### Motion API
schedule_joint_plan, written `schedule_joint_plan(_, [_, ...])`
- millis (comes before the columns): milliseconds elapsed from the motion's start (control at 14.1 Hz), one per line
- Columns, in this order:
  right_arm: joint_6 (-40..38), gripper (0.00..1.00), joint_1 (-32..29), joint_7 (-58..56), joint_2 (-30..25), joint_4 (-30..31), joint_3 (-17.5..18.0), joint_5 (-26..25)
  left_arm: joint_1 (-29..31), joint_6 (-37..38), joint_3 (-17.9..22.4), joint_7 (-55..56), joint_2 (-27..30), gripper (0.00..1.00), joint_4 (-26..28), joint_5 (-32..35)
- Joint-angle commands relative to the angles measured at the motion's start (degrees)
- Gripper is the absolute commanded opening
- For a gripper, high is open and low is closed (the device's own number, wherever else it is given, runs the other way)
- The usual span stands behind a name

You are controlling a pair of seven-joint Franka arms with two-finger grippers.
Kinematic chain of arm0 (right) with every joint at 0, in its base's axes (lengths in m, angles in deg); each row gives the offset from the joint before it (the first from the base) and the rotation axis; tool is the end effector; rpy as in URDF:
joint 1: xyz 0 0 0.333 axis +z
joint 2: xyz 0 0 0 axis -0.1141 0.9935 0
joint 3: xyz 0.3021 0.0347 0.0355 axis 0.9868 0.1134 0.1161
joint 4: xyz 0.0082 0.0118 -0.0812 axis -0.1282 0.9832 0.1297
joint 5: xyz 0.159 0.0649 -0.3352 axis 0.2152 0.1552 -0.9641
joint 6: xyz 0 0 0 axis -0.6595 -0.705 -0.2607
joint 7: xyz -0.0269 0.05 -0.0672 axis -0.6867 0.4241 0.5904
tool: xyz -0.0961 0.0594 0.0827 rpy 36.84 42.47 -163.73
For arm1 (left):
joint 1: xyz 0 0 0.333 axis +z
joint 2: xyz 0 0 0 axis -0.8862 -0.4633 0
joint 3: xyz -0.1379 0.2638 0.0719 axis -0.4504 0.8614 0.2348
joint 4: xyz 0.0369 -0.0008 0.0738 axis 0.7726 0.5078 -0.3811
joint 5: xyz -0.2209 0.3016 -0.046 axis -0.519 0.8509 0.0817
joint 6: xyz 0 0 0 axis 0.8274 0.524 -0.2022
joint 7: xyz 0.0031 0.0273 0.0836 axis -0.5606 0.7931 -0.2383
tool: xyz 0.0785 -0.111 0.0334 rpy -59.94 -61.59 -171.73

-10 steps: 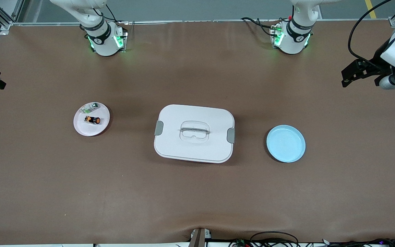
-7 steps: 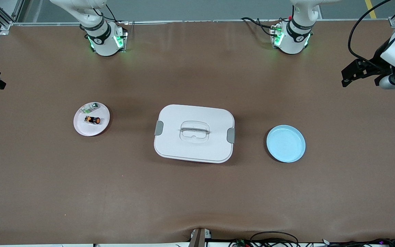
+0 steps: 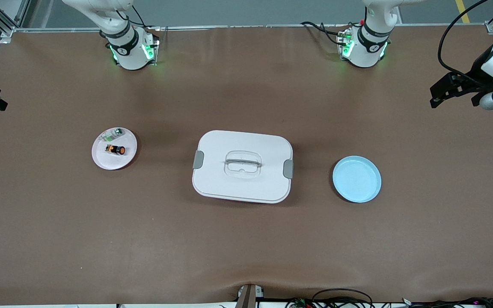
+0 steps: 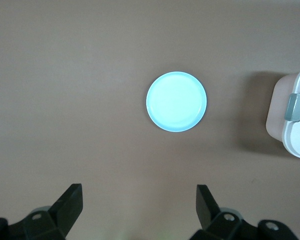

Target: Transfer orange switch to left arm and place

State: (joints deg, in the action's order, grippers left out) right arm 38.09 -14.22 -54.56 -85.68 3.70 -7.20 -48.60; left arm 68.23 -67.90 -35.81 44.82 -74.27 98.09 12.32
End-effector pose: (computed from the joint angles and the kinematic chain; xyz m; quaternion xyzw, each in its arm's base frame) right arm 0.5189 -0.0634 0.6238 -0.9987 0.0416 -0.0261 0.0101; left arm 0.5182 -0.0609 0.6085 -0.9998 -0.0080 -0.0059 0.0170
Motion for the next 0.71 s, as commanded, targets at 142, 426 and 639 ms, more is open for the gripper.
schedule_joint_plan(142, [-2.1,1.0,-0.8,0.4,0.9,-1.4,0.7,0.0,-0.5,2.1,0.1,-1.1,-0.8,1.0,-0.4,0.0])
schedule_joint_plan(426, [-3.2,1.0,-0.2,0.3,1.6,-1.5,0.9,0.0,-0.6,2.2,0.0,-1.3,-0.6,1.0,-0.4,-0.2])
schedule_joint_plan(639, [-4.1,1.0,-0.7,0.2,2.2,-1.2,0.8,0.4,-0.4,3.5,0.0,-1.4,0.0,1.0,-0.4,-0.3])
